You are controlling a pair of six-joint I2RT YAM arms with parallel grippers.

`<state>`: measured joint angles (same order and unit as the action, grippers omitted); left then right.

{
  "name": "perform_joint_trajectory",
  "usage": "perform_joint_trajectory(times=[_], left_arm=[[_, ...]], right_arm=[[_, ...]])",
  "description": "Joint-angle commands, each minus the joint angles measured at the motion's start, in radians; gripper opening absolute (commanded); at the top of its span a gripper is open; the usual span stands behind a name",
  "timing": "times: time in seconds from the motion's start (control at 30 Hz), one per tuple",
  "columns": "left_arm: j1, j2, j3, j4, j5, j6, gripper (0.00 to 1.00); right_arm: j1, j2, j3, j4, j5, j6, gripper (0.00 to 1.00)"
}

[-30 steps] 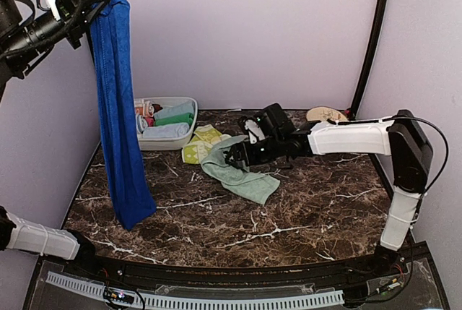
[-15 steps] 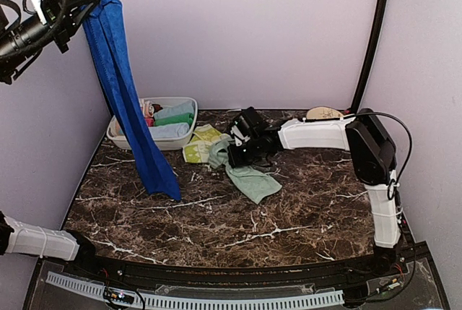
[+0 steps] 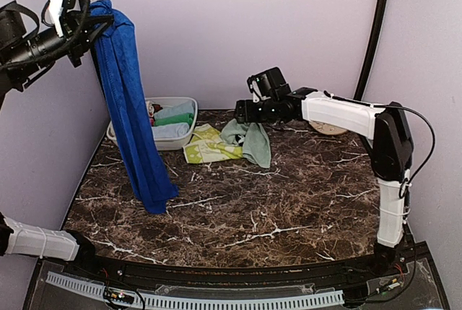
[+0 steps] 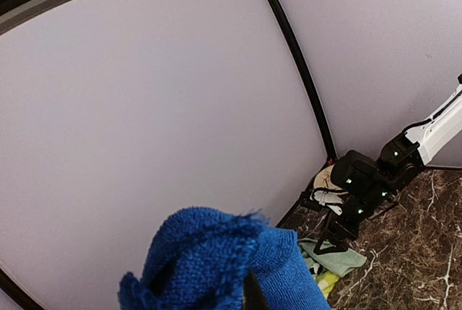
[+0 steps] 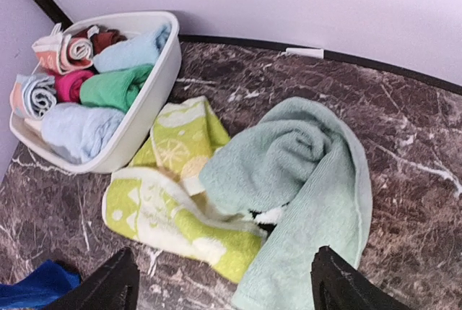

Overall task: Roll the towels
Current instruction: Move the towel to the towel pile, then place the towel at the center of the board.

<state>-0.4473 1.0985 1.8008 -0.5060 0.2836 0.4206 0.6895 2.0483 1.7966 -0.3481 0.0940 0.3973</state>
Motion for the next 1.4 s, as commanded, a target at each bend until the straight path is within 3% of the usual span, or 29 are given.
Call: perform_joint_trajectory(times=[0.0, 0.13, 0.3, 0.4, 0.53, 0.73, 0.8, 0.83, 0.87, 0.93, 0.97, 1.1, 1.13, 1.17, 1.2, 1.23, 1.27, 1.37], left_arm=[[-0.001, -0.009, -0.086, 0.027, -0.076, -0.099, 0.0], [-0.001, -0.005, -0.147, 0.006, -0.064, -0.145, 0.0], [-0.001, 0.004, -0.18, -0.05, 0.039, -0.186, 0.0], [-0.001, 0.021, -0.21, -0.074, 0.085, -0.232, 0.0], [-0.001, 0.047, -0.221, -0.092, 0.256, -0.296, 0.0], [-0.001, 0.109, -0.221, -0.125, 0.418, -0.376, 0.0], [-0.004, 0.119, -0.25, -0.111, 0.449, -0.402, 0.0], [-0.009, 0.125, -0.264, -0.101, 0.481, -0.414, 0.0], [-0.017, 0.136, -0.276, -0.092, 0.493, -0.424, 0.0], [-0.04, 0.163, -0.283, -0.09, 0.501, -0.425, 0.0], [-0.052, 0.178, -0.28, -0.098, 0.499, -0.421, 0.02], [-0.103, 0.243, -0.248, -0.143, 0.494, -0.392, 0.06], [-0.111, 0.256, -0.242, -0.15, 0.494, -0.386, 0.15], [-0.116, 0.271, -0.232, -0.167, 0.496, -0.377, 0.4], [-0.121, 0.287, -0.219, -0.195, 0.502, -0.361, 0.74], [-0.121, 0.302, -0.209, -0.227, 0.502, -0.325, 0.94], [-0.121, 0.314, -0.203, -0.264, 0.488, -0.289, 0.98], [-0.12, 0.315, -0.251, -0.353, 0.352, -0.154, 0.99]], right_arm=[[0.095, -0.151, -0.138, 0.128, 0.08, 0.01, 0.85], [0.195, -0.252, -0.209, 0.264, 0.076, 0.001, 0.86], [0.281, -0.319, -0.244, 0.412, -0.151, -0.003, 0.83], [0.357, -0.334, -0.269, 0.483, -0.118, -0.033, 0.83], [0.403, -0.288, -0.237, 0.498, -0.083, -0.035, 0.84], [0.411, -0.271, -0.23, 0.598, -0.171, -0.033, 0.81], [0.411, -0.262, -0.212, 0.575, -0.158, -0.029, 0.71], [0.409, -0.262, -0.21, 0.564, -0.146, -0.029, 0.61], [0.405, -0.267, -0.214, 0.55, -0.133, -0.024, 0.47], [0.395, -0.292, -0.247, 0.529, -0.09, -0.005, 0.09], [0.388, -0.317, -0.281, 0.526, -0.065, 0.009, 0.0], [0.361, -0.465, -0.514, 0.553, -0.012, 0.053, 0.0], [0.355, -0.517, -0.57, 0.543, 0.01, 0.063, 0.0], [0.349, -0.562, -0.621, 0.522, 0.033, 0.073, 0.0], [0.342, -0.605, -0.674, 0.493, 0.051, 0.085, 0.0], [0.339, -0.652, -0.73, 0.449, 0.07, 0.092, 0.0], [0.338, -0.699, -0.782, 0.413, 0.094, 0.101, 0.0], [0.335, -0.87, -0.922, 0.294, 0.161, 0.148, 0.0]])
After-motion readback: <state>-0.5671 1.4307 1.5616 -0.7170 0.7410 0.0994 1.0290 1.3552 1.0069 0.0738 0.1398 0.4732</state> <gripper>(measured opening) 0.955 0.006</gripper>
